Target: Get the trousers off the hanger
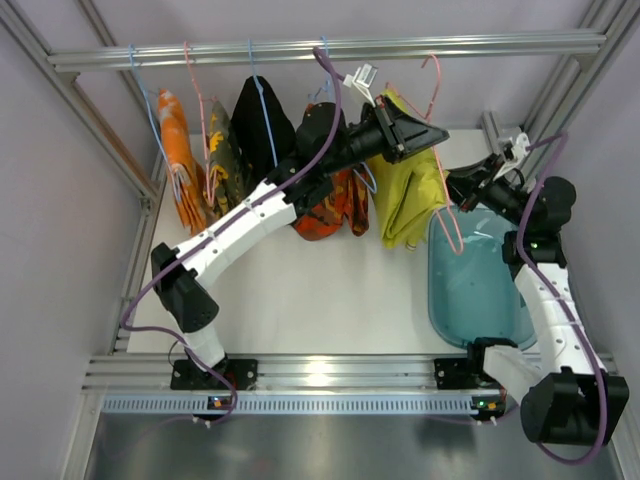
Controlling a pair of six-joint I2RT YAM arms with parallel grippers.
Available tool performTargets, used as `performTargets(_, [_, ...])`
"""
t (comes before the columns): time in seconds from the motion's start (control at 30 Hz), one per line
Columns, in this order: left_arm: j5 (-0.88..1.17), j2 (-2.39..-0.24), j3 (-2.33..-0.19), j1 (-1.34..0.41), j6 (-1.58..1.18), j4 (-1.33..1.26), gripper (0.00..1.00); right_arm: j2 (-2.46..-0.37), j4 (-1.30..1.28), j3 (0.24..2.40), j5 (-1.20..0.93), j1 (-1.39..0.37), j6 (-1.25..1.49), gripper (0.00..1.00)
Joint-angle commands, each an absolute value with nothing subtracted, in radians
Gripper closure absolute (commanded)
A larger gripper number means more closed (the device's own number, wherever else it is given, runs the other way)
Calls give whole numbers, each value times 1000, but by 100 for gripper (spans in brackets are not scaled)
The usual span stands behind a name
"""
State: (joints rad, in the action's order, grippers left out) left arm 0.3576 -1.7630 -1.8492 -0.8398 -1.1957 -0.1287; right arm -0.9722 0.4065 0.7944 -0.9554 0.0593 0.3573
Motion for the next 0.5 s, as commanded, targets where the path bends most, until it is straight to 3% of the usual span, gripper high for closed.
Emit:
performTargets(0.0, [403, -1671, -1798, -861, -1152, -299, 100, -925, 465, 926, -899, 77, 481, 100])
performTargets(0.47, [445, -1629, -1586, -839, -1058, -362, 100, -879, 794, 1043, -966, 402, 1092, 100])
